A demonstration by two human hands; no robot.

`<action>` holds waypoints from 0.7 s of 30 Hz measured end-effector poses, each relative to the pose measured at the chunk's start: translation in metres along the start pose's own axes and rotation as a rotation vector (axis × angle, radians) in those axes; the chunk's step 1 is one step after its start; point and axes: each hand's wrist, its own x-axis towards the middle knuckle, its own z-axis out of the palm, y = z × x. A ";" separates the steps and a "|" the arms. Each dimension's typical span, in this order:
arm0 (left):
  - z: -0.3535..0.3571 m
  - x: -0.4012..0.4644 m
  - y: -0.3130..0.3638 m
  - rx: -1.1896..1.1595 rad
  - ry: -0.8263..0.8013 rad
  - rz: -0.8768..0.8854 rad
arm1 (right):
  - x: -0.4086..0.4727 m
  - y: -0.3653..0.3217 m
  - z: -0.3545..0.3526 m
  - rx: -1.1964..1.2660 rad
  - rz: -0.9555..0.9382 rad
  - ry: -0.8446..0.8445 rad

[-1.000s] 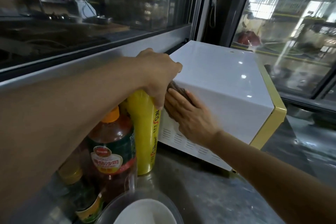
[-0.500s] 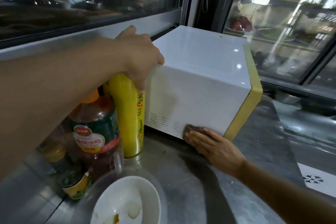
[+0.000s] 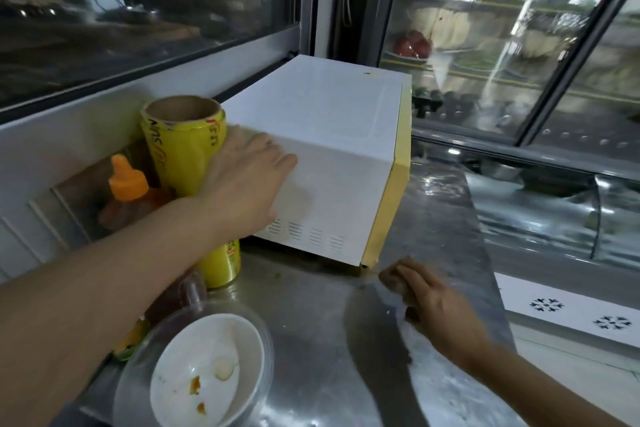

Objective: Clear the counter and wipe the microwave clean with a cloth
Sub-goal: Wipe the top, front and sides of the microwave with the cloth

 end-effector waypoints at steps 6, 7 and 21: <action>0.028 -0.021 0.036 -0.140 0.001 0.033 | 0.037 0.039 0.003 0.376 0.358 0.081; 0.033 -0.023 0.041 -0.138 -0.015 0.033 | 0.047 0.046 0.009 0.396 0.387 0.080; 0.068 -0.037 0.077 -0.166 -0.160 -0.082 | 0.048 0.026 0.094 0.417 0.063 -0.165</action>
